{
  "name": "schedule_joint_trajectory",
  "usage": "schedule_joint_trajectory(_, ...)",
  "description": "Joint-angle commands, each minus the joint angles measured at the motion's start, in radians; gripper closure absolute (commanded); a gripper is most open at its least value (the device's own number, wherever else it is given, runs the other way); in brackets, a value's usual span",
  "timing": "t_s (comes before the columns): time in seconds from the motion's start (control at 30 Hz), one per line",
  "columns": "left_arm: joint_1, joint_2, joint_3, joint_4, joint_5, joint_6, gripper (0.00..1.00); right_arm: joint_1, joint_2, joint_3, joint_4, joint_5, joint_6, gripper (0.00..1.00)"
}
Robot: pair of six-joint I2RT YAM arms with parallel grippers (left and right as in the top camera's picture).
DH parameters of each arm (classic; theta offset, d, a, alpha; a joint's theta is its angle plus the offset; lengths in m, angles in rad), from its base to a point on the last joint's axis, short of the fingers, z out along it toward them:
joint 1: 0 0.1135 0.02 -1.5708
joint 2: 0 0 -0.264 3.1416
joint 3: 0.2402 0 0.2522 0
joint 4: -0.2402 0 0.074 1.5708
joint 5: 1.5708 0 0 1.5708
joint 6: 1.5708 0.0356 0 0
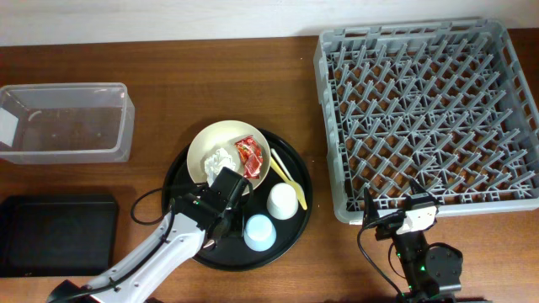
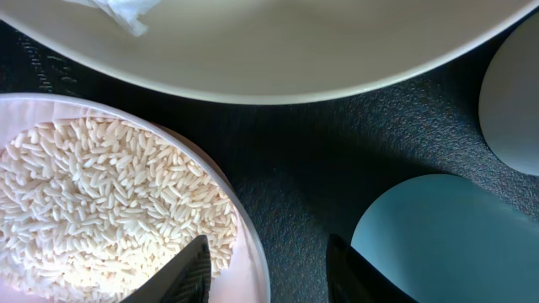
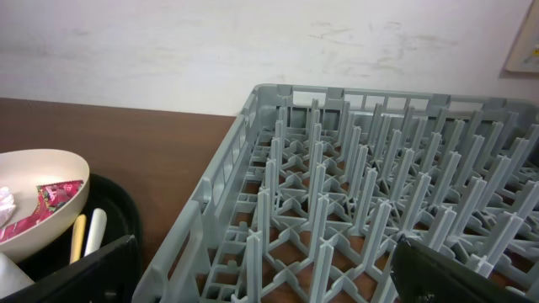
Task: Sort waste into correct bins and load items into the dishwasher rack
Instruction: 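Close the left gripper on the pink bowl rim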
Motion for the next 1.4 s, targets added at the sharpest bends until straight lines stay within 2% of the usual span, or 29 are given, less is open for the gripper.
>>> schedule_joint_trajectory(0.0,-0.004,0.007,-0.011,0.003,0.007,0.026,0.56,-0.008,-0.006,-0.006,-0.002,-0.005,0.004,0.02)
schedule_joint_trajectory(0.63,-0.004,0.007,-0.028,0.003,-0.013,0.025,0.57,-0.008,-0.006,-0.006,-0.002,-0.005,0.004,0.02)
schedule_joint_trajectory(0.7,-0.004,0.007,-0.028,0.003,-0.012,0.025,0.57,-0.008,-0.006,-0.006,-0.002,-0.005,0.004,0.02)
schedule_joint_trajectory(0.77,-0.004,0.011,-0.028,0.003,-0.012,0.025,0.62,-0.008,-0.006,-0.006,-0.002,-0.005,0.004,0.02)
schedule_joint_trajectory(1.17,-0.004,0.083,-0.027,0.033,-0.009,0.025,0.62,-0.008,-0.006,-0.006,-0.002,-0.005,0.004,0.02)
schedule_joint_trajectory(1.37,-0.003,0.067,0.084,-0.055,-0.06,0.026,0.62,-0.008,-0.006,-0.006,-0.002,-0.005,0.004,0.02)
